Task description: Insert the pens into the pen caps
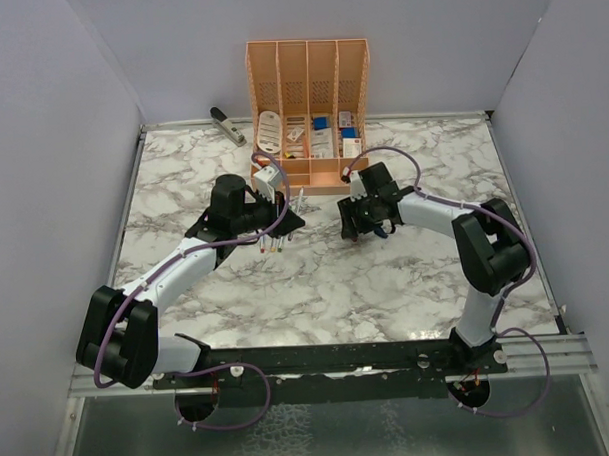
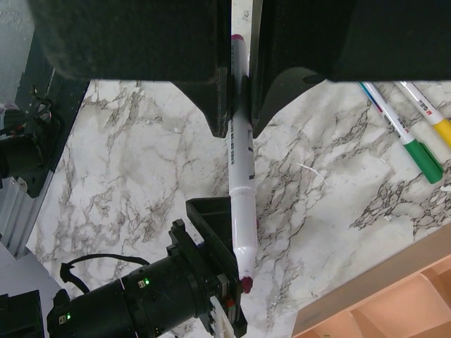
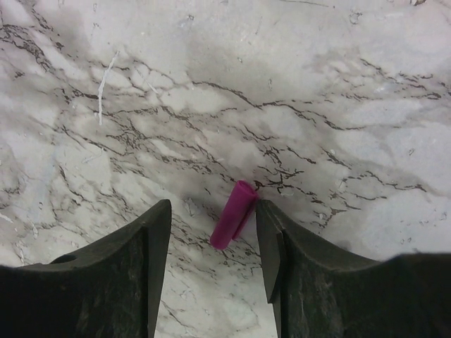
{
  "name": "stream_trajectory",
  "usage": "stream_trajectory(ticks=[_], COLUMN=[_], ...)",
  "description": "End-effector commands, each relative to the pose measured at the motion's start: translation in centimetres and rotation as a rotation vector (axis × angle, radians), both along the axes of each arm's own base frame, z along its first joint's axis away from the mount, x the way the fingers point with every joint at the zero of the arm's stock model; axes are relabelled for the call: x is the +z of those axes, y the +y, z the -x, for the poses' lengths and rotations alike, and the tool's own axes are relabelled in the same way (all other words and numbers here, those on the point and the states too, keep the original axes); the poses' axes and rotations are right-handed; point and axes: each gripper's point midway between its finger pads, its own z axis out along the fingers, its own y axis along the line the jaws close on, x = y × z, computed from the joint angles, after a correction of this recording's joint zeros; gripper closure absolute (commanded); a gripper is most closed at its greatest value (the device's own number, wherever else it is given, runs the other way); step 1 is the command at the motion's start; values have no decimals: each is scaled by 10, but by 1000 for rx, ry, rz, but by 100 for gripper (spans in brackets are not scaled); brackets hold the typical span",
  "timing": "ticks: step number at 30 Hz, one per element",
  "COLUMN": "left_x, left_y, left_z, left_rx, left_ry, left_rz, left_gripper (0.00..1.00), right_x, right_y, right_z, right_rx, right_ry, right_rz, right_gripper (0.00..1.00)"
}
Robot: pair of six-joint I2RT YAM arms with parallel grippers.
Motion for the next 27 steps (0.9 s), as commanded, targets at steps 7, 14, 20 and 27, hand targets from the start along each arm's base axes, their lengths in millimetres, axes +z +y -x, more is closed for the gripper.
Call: stream_trajectory(ticks=[7, 14, 20, 27], left_x=[10, 9, 9, 9], left_y=[2, 2, 2, 1], left_z=[-5, -5, -6, -6], left_rx=[-1, 0, 3, 2], left_ry=[-49, -50, -49, -45], left_rz=[-6, -8, -7, -5], left_gripper=[100, 100, 100, 100], right_x=[-51, -59, -61, -70], right_y=[-27, -47, -57, -63], right_z=[38, 52, 64, 70], right_rx=[-29, -76, -84, -95], right_ry=[142, 174, 196, 232], right_rz=[273, 417, 461, 502], right_gripper=[58, 67, 73, 98])
